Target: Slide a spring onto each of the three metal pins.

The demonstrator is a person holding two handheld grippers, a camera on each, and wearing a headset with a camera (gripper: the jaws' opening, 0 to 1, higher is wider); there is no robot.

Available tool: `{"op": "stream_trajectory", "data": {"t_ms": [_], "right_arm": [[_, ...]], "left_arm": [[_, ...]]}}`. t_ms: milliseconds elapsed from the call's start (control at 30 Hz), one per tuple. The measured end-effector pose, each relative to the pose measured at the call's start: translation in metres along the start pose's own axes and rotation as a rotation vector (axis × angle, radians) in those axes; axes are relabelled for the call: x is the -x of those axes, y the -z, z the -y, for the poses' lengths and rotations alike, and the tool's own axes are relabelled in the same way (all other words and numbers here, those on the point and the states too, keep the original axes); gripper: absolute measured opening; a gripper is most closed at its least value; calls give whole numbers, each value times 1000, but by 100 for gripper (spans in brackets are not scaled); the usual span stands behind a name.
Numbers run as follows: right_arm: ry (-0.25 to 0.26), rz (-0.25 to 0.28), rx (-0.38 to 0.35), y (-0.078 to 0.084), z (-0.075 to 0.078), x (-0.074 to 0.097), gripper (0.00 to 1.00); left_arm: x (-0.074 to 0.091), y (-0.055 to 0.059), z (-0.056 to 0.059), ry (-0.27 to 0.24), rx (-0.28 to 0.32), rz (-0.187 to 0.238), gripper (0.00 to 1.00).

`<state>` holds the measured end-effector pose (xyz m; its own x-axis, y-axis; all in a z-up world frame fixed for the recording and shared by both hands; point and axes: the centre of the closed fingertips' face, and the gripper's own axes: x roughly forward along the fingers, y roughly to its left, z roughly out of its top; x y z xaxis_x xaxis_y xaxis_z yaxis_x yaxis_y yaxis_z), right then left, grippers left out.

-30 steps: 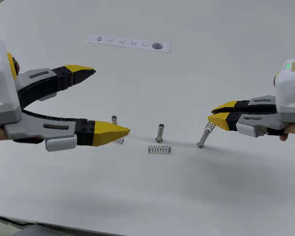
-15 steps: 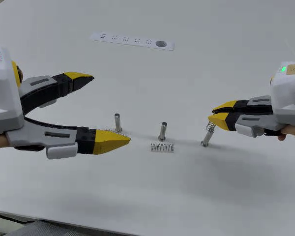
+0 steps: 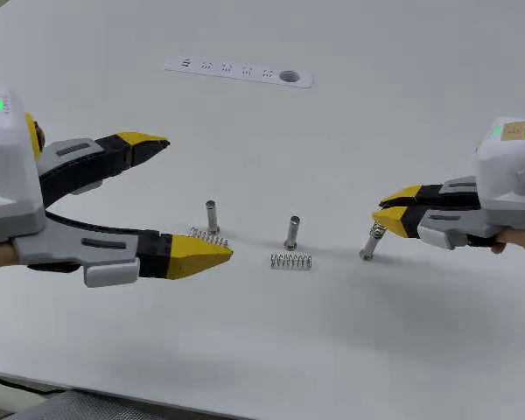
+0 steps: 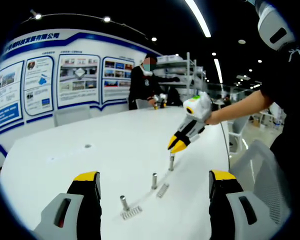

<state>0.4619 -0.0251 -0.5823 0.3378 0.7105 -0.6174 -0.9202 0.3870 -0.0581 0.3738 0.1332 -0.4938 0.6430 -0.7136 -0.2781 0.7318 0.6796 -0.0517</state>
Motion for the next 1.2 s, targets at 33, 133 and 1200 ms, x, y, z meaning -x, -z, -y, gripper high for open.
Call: {"op": "stream_trajectory", "data": {"t_ms": [33,133,1200], "right_arm": [[-1,0,5,1,0,-1,10],[-5,5,10,5,-1,-5,10],[29,36,-10,23,-2,-20,11]], "left_arm": [[1,1,0,0,0,-2,91],[3,3,0,-3,6,-6,91],[5,12,5,33,8,-53,88]]}}
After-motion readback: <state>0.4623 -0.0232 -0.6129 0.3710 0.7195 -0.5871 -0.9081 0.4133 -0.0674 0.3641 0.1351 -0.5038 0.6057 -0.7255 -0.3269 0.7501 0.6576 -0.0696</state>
